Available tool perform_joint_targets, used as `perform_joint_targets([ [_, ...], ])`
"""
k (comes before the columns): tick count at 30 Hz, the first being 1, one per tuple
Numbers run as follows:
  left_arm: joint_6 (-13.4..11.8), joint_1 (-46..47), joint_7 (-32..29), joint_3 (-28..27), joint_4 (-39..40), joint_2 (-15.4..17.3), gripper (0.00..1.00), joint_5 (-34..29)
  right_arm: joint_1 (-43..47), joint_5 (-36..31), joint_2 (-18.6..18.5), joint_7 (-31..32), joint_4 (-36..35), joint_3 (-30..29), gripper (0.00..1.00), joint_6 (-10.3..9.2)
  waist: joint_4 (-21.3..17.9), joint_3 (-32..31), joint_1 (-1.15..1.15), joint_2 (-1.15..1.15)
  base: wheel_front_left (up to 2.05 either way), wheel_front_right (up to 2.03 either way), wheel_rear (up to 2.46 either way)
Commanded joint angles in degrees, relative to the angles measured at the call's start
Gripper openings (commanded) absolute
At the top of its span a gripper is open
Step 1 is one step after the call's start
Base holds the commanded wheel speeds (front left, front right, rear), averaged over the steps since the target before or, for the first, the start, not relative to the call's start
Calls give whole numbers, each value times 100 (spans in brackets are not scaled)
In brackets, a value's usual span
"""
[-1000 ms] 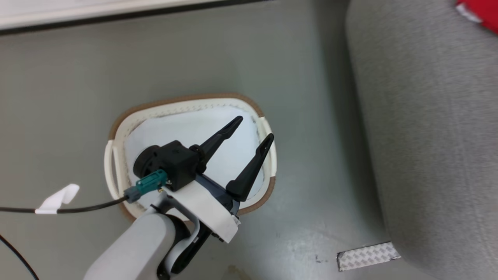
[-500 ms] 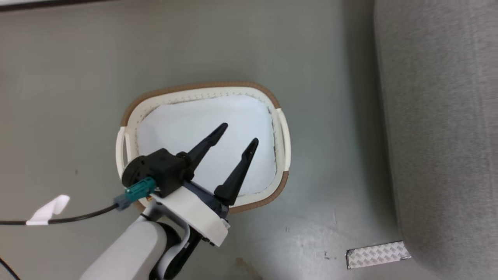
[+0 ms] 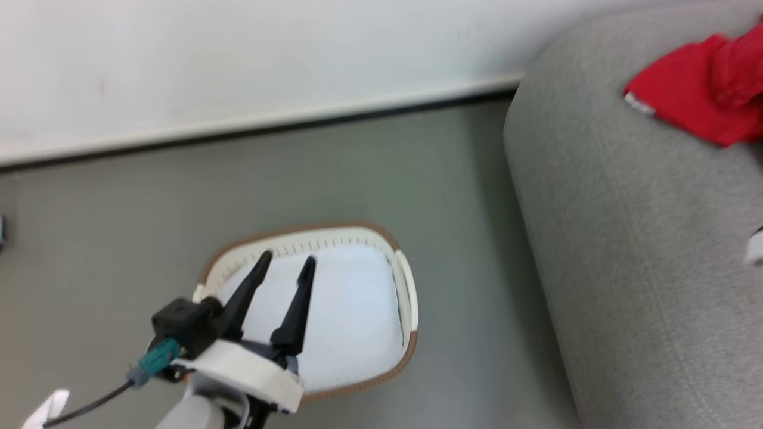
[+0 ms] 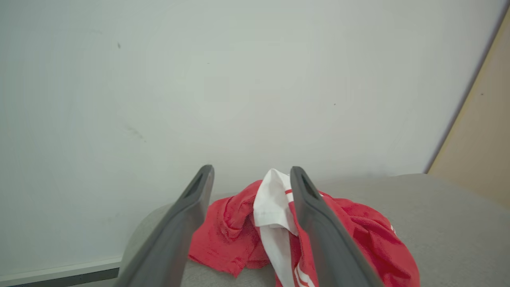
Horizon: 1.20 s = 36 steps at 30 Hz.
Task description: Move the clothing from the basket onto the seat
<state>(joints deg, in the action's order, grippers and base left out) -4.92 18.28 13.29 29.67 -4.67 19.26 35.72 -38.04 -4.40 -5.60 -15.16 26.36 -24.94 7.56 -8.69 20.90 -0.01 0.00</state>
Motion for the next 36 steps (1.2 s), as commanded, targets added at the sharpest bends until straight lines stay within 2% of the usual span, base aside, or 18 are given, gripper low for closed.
perform_joint_targets([
  [1,-74,-254,107,-115,-131,13,100,-48,467,114,10,2,-228,266,100,-15,-19,-811,1,0,0,0,0],
  [4,-150,-615,182,-342,-296,-137,100,-91,1124,295,71,2,-615,662,100,-15,84,-1211,1,0,0,0,0],
  [7,-112,-965,185,-684,-302,-266,100,-249,1716,492,151,2,-875,990,100,-14,189,-1538,1,0,0,0,0],
  [14,-35,-1717,185,-1467,-367,-543,100,-858,2735,734,255,2,-1033,1645,100,-15,308,-2014,1,0,0,0,0],
  [17,87,-2032,185,-1776,-480,-686,100,-1163,3154,1113,267,2,-973,1976,100,-15,340,-2166,1,0,0,0,0],
  [24,463,-2449,186,-2493,-766,-1084,100,-1674,3738,1407,263,2,-777,2628,100,-15,413,-2432,1,0,0,0,0],
  [30,851,-2598,187,-2981,-897,-1358,100,-1991,3923,1582,261,1,-636,2757,100,-15,500,-2534,1,0,0,0,0],
  [36,1048,-2568,187,-3253,-925,-1514,100,-2184,3910,1630,262,2,-537,2864,100,-15,557,-2557,1,0,0,0,0],
])
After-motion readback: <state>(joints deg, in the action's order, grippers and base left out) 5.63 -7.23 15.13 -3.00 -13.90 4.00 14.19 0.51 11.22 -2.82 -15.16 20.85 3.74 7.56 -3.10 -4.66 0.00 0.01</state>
